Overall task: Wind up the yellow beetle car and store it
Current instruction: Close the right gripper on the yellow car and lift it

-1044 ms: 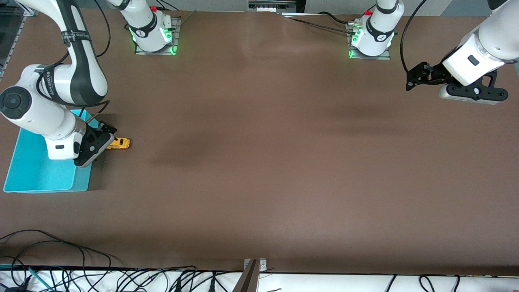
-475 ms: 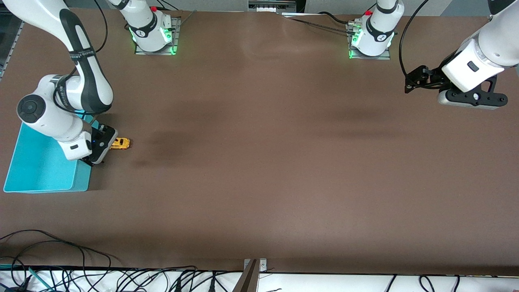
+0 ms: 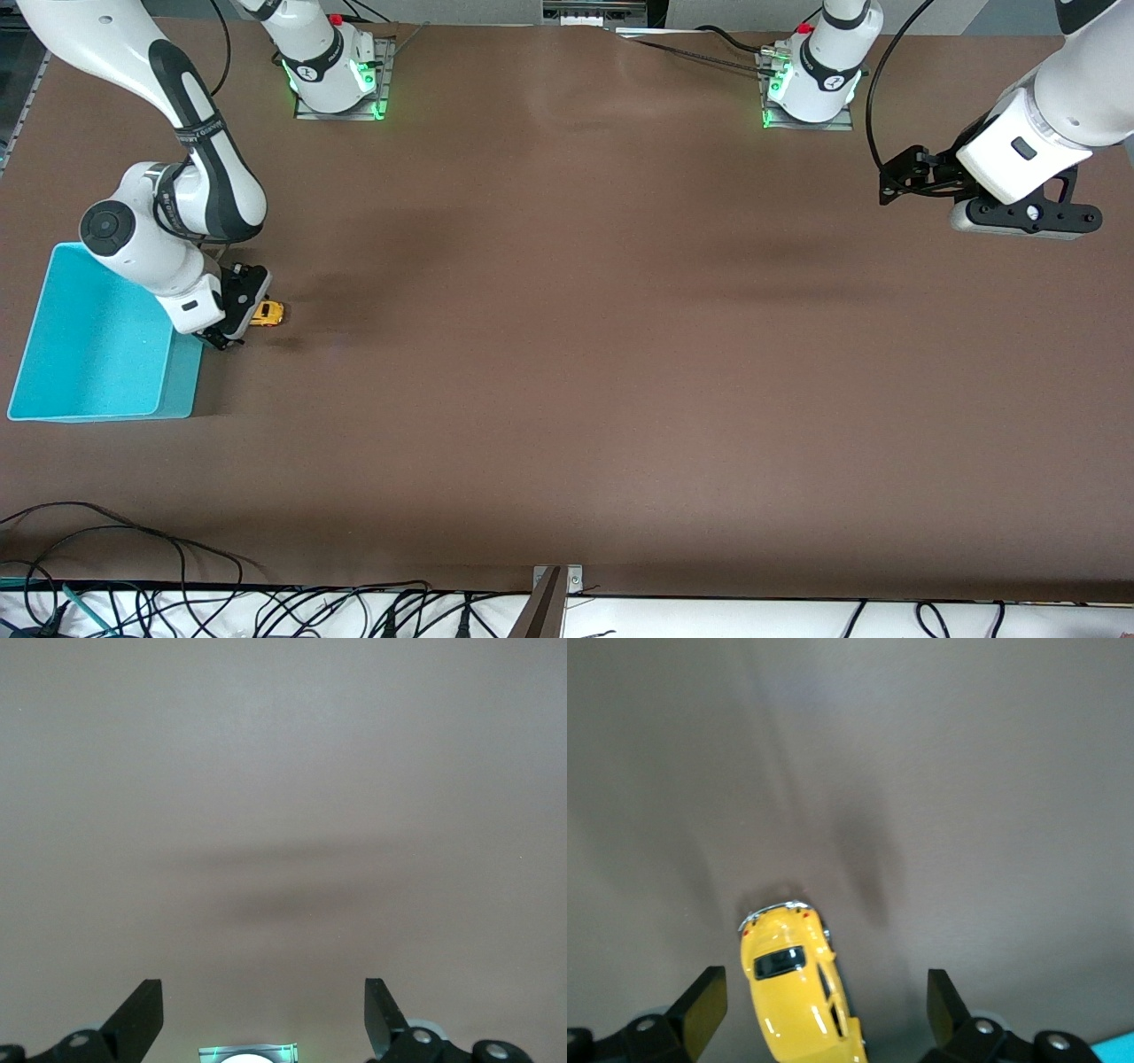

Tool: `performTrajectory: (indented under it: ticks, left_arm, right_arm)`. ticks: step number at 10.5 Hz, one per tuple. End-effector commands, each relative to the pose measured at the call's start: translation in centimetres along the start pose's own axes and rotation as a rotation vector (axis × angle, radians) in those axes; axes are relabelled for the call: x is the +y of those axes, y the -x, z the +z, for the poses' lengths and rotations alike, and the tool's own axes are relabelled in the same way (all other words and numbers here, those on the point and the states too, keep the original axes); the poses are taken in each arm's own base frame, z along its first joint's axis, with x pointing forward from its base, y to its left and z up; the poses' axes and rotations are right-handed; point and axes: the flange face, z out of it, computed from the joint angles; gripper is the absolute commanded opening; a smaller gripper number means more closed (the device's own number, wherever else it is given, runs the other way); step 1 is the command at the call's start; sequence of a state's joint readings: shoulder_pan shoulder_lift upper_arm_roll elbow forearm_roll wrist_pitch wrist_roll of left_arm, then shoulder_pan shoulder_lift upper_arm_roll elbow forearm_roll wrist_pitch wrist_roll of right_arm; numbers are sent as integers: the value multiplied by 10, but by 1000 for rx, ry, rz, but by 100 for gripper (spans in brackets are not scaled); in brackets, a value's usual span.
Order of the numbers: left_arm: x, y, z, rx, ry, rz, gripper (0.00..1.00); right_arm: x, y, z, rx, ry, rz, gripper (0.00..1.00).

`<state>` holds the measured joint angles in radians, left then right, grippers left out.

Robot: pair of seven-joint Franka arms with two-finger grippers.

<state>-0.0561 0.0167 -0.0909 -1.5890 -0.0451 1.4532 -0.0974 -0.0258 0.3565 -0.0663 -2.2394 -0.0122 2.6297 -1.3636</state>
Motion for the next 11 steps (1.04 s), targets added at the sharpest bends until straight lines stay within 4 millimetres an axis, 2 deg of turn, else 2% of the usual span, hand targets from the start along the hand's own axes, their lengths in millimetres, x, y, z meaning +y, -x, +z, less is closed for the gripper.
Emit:
performTrajectory:
  ticks: [1, 3, 6, 7, 8, 11]
  left_arm:
    - [-3, 0, -6, -14, -22, -3, 100]
    - [-7, -1, -9, -8, -20, -8, 100]
    - [-6, 1, -12, -3, -25, 6, 100]
    - [-7, 1, -12, -2, -19, 15, 100]
    - [-8, 2, -16, 6, -22, 11, 100]
    - [-1, 2, -17, 9, -26, 23, 100]
  right_arm:
    - [-19, 11, 4, 6, 6, -56, 100]
    - [-28, 19, 12, 8, 19, -58, 100]
    - [-29, 24, 15, 8, 21, -77, 100]
    - [-29, 24, 15, 7, 21, -78, 91]
    - [-29, 24, 15, 7, 21, -79, 70]
    - [-28, 23, 16, 7, 19, -113, 22]
